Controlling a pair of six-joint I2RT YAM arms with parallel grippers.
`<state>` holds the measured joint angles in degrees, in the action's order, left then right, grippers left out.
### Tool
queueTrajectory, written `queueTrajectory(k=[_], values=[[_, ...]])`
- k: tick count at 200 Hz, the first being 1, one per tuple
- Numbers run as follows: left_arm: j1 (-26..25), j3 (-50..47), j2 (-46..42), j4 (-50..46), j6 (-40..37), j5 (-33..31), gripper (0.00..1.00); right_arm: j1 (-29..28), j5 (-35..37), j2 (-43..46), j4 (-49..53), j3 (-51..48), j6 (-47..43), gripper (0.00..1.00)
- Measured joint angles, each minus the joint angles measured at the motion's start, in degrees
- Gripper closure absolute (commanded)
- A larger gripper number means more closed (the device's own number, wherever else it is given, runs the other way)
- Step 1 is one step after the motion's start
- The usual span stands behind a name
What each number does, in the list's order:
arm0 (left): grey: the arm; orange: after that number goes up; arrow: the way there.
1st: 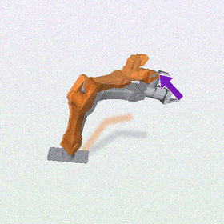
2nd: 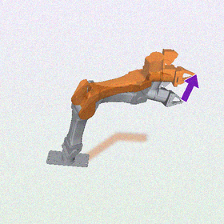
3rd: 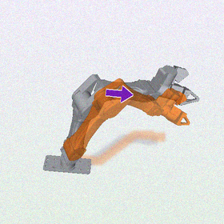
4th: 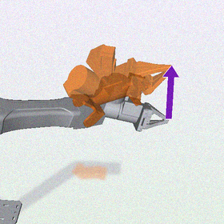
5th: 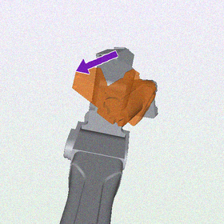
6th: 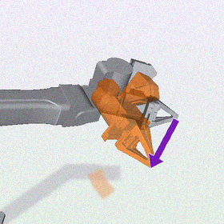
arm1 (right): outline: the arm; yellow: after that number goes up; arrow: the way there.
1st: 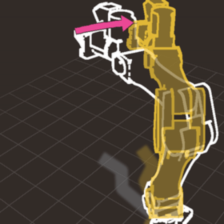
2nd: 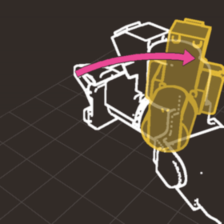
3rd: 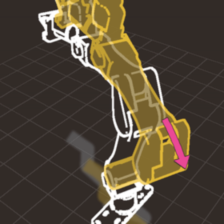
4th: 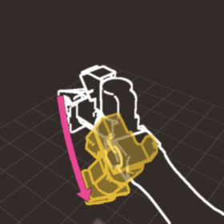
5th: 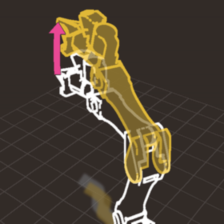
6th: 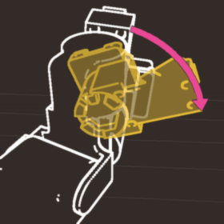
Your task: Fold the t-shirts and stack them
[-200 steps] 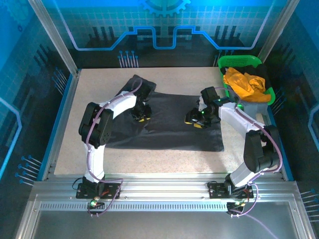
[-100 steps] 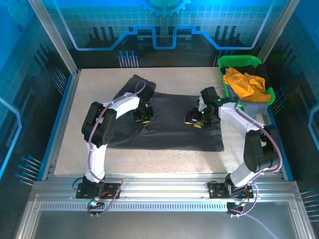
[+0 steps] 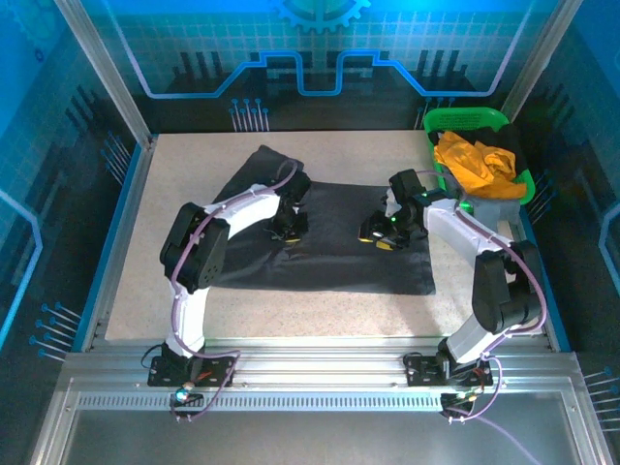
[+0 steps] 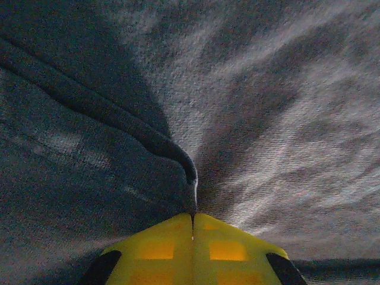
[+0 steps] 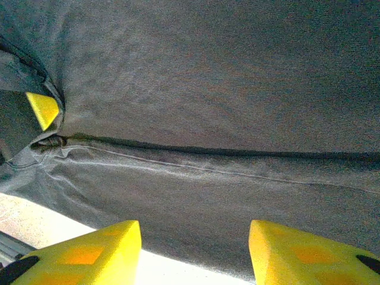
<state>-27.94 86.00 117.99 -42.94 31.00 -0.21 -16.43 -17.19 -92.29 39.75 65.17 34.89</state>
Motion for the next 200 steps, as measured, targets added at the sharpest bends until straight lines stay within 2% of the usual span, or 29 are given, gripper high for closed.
queueTrajectory(k=[11, 19, 29, 36, 62, 90, 113, 127, 155, 186, 200], values=[[0.0, -0.1, 0.0, 0.1, -0.4, 0.0, 0.7, 0.0, 0.0, 0.0, 0.0, 0.0, 0.0, 0.48], [0.0, -0.1, 0.0, 0.2, -0.9, 0.0, 0.58, 0.0, 0.0, 0.0, 0.0, 0.0, 0.0, 0.48], [0.0, -0.1, 0.0, 0.2, -0.9, -0.2, 0.48, 0.0, 0.0, 0.0, 0.0, 0.0, 0.0, 0.48], [0.0, -0.1, 0.0, 0.2, -0.9, -0.4, 0.45, 0.0, 0.0, 0.0, 0.0, 0.0, 0.0, 0.48], [0.0, -0.3, -2.4, -0.3, 0.4, -2.5, 0.45, 0.1, 0.0, 0.0, 0.0, -0.2, 0.0, 0.49], [1.2, -4.9, -12.5, -0.1, 6.1, -3.8, 0.55, 2.4, 0.3, 0.0, 0.4, -2.3, 0.0, 0.55], [6.4, -14.0, -23.5, 0.0, 12.5, -2.2, 0.66, 5.9, 2.1, 0.0, 2.5, -4.2, -0.7, 0.56], [10.8, -19.6, -26.7, 0.1, 15.4, -0.8, 0.7, 6.5, 3.8, -0.5, 4.4, -4.4, -1.3, 0.57], [17.9, -26.7, -24.2, 0.5, 19.6, 1.7, 0.75, 5.0, 6.4, -4.5, 6.7, -4.0, -2.1, 0.58], [20.9, -27.6, -17.8, 2.5, 23.4, 3.5, 0.77, 2.2, 9.4, -9.9, 8.2, -3.7, -1.9, 0.58], [22.3, -27.6, -17.8, 2.6, 25.9, 4.7, 0.77, 1.0, 10.6, -11.8, 10.3, -1.6, -1.9, 0.58]])
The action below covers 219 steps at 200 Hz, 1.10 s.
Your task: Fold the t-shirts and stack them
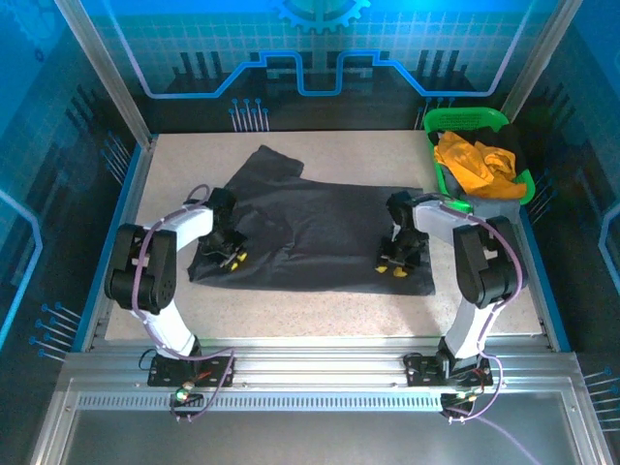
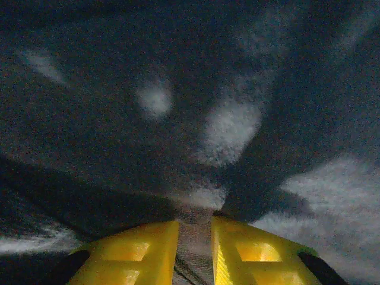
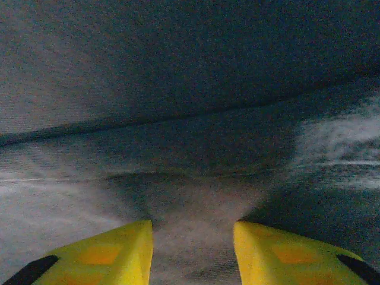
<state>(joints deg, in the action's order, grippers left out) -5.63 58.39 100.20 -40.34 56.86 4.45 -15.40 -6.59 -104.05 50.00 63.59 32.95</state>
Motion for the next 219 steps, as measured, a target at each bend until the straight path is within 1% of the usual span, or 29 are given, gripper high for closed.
queueTrajectory(k=[24, 44, 62, 88, 108, 124, 138, 161, 173, 184, 199, 210, 219], values=[[3.2, -4.2, -3.1, 2.8, 3.3, 1.7, 0.78, -3.1, 2.0, -3.0, 3.0, 3.8, 0.0, 0.57], [8.9, -8.4, -6.9, 3.1, 4.2, 1.9, 0.77, -7.1, 1.9, -4.5, 4.2, 5.7, 0.0, 0.57], [14.7, -9.5, -8.0, 1.4, 3.5, 1.9, 0.77, -11.4, 1.0, -5.8, 5.1, 7.2, 0.6, 0.57], [20.7, -10.8, -9.5, 0.1, 1.7, 1.6, 0.77, -16.1, -0.5, -7.3, 6.1, 8.7, 2.0, 0.56], [24.5, -12.2, -11.0, -1.1, 0.4, 0.7, 0.77, -18.4, -2.6, -8.1, 6.4, 9.6, 3.5, 0.56], [26.3, -12.3, -11.2, -2.3, -0.3, 0.0, 0.76, -19.7, -3.9, -8.4, 6.5, 9.9, 4.6, 0.54], [26.6, -12.5, -11.7, -2.8, -0.4, -1.3, 0.75, -20.4, -4.5, -8.4, 6.3, 10.0, 5.2, 0.53], [26.6, -13.7, -14.8, -3.5, 0.0, -4.3, 0.62, -19.9, -5.2, -8.2, 6.1, 10.3, 5.7, 0.49], [25.9, -13.4, -17.0, -4.9, 0.7, -6.4, 0.58, -19.2, -5.1, -7.6, 5.5, 10.4, 5.6, 0.48], [23.8, -11.1, -17.6, -6.5, 1.2, -8.3, 0.57, -17.6, -4.3, -6.2, 4.7, 10.4, 5.4, 0.48], [19.1, -5.2, -16.1, -6.6, 1.6, -9.7, 0.55, -13.7, -2.7, -3.7, 4.3, 12.0, 4.9, 0.49], [15.4, 1.0, -12.9, -5.8, 1.7, -9.9, 0.53, -9.7, -0.7, -2.6, 4.2, 14.8, 4.4, 0.49], [12.8, 7.8, -8.6, -5.2, 1.4, -9.6, 0.52, -6.6, 1.2, -2.4, 3.7, 17.8, 4.1, 0.5]])
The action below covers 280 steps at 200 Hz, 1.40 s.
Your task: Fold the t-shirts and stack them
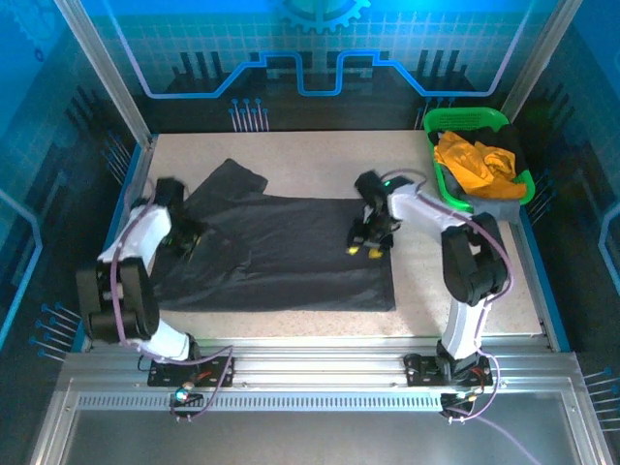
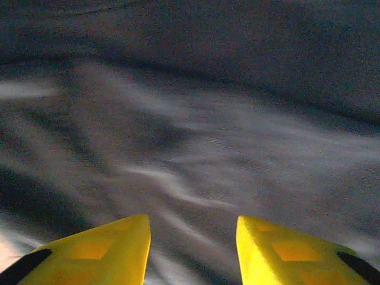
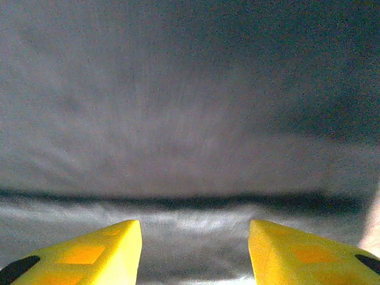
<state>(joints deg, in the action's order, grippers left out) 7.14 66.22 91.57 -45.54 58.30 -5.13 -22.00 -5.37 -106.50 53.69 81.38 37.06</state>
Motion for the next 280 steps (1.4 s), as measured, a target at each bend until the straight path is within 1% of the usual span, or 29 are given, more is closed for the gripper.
queueTrajectory(k=[16, 37, 49, 65, 98, 120, 132, 153, 179, 193, 220, 280], values=[[-2.8, 13.9, 10.2, 1.8, -2.4, 1.8, 0.51, 4.4, 4.4, -1.6, -0.7, 6.1, -0.5, 0.5], [-3.7, 30.3, 23.0, 3.6, -6.2, 4.8, 0.51, 7.5, 9.6, -7.9, -1.4, 16.3, -1.1, 0.5], [-3.6, 37.1, 28.6, 4.2, -8.2, 6.1, 0.51, 8.0, 12.0, -12.8, -1.7, 22.1, -1.3, 0.5], [-3.4, 43.0, 33.6, 4.6, -10.3, 7.5, 0.5, 8.2, 13.6, -19.6, -1.6, 28.5, -1.3, 0.51], [-2.9, 50.6, 39.8, 5.3, -12.3, 8.8, 0.5, 8.4, 14.4, -29.7, 0.8, 35.0, -0.9, 0.52], [-2.3, 53.3, 42.4, 6.3, -13.8, 9.0, 0.48, 8.6, 14.6, -31.2, 2.3, 36.8, -0.2, 0.54], [-1.9, 54.5, 43.6, 7.1, -15.0, 9.0, 0.47, 8.9, 14.4, -31.3, 2.3, 36.9, 0.0, 0.59], [-1.3, 56.3, 45.4, 8.4, -16.1, 9.0, 0.47, 9.4, 13.5, -32.0, 2.7, 37.7, 0.4, 0.72], [-1.0, 60.3, 48.6, 9.0, -16.5, 8.4, 0.46, 9.6, 12.6, -32.6, 3.0, 38.9, 0.2, 0.94], [-0.9, 64.0, 51.2, 8.8, -16.3, 8.4, 0.45, 9.7, 12.9, -32.6, 3.5, 39.1, 0.5, 1.0], [-0.9, 69.9, 55.9, 8.8, -16.3, 8.4, 0.44, 10.1, 13.8, -32.6, 4.5, 39.4, 0.6, 1.0], [-1.4, 74.2, 60.6, 7.2, -16.3, 7.7, 0.43, 12.5, 14.4, -33.5, 8.1, 44.6, -0.2, 1.0]])
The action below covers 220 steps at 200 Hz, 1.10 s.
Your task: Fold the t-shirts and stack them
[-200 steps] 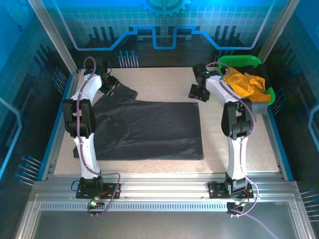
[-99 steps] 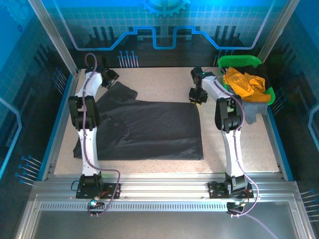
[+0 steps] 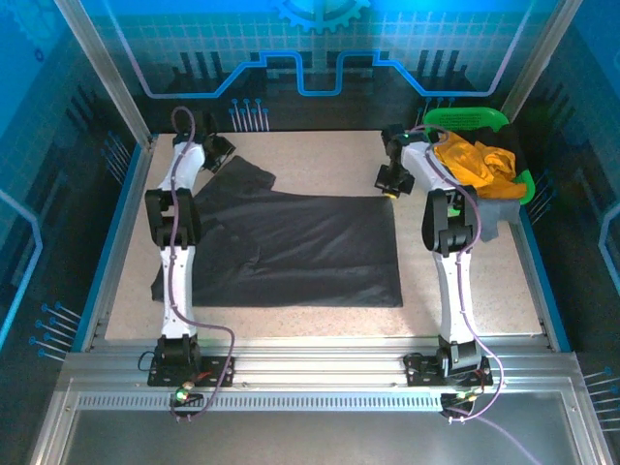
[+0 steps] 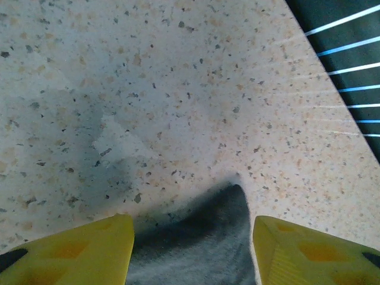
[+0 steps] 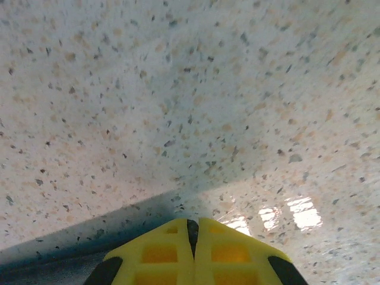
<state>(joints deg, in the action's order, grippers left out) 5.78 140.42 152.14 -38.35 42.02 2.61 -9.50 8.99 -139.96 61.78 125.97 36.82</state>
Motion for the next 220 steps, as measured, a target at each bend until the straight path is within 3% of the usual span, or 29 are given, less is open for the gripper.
queueTrajectory(k=[46, 70, 106, 140, 192, 220], values=[[-2.2, 7.2, 4.0, -7.1, -0.2, -1.8, 0.43, 0.1, -0.5, 0.0, 0.3, 0.4, 0.0, 1.0], [-3.2, 8.3, 4.2, -11.1, -0.6, -2.4, 0.49, 0.1, -0.7, 0.0, 0.0, 0.2, 0.0, 1.0], [-3.9, 9.3, 4.6, -15.9, -1.5, -2.9, 0.69, 0.1, -1.1, 0.0, -0.6, -0.7, 0.0, 1.0], [-4.0, 9.9, 4.7, -19.6, -2.0, -3.3, 1.0, 0.1, -1.5, 0.0, -1.3, -1.3, 0.0, 1.0], [-4.2, 9.9, 3.6, -20.0, -3.1, -5.1, 1.0, 0.1, -3.3, 0.4, -4.3, -3.9, -1.9, 1.0], [-4.2, 0.3, -4.6, -17.6, -3.5, -5.9, 1.0, 0.1, -3.8, 2.5, -6.7, -6.7, -4.1, 1.0]])
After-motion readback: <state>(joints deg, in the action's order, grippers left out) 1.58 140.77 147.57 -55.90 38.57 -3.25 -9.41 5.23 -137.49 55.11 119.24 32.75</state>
